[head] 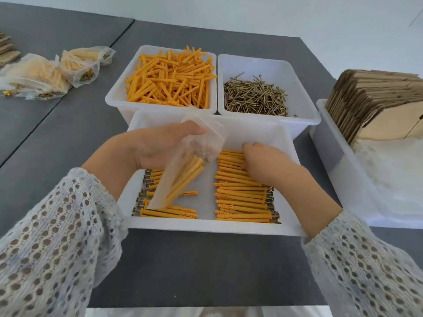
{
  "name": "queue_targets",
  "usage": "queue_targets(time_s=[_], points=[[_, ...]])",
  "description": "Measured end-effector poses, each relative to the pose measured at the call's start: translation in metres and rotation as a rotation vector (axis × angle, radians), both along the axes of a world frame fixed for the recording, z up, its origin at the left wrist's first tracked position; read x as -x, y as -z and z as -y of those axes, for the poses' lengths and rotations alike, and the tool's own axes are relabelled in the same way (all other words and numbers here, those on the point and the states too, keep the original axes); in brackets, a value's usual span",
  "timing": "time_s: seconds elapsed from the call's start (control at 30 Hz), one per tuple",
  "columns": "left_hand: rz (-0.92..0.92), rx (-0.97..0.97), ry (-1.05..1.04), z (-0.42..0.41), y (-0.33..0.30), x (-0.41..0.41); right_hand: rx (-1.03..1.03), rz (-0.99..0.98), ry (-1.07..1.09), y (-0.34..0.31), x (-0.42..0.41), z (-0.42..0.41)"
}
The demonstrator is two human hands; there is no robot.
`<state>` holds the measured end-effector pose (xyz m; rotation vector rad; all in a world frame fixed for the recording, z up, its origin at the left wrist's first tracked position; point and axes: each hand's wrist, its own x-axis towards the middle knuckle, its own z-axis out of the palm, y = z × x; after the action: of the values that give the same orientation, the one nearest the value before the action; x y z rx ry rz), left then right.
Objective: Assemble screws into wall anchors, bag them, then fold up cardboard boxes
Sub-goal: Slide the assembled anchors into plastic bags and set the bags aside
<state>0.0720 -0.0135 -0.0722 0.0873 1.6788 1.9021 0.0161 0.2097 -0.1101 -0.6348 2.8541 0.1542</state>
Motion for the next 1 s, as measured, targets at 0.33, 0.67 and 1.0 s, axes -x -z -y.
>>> queue_targets(time_s=[0.33,0.67,1.0], points=[[0.036,-0.079,0.079,0.000,-0.001,-0.003,0.003,0.039,-0.010,-0.003,0.000,-0.001],[0.037,-0.079,-0.003,0.005,0.006,-0.002,0.022,-0.078,-0.022,-0.008,0.000,0.006],[0.037,-0.065,0.005,-0.004,0.008,-0.001,0.333,-0.470,-0.151,-0.018,-0.005,0.019]])
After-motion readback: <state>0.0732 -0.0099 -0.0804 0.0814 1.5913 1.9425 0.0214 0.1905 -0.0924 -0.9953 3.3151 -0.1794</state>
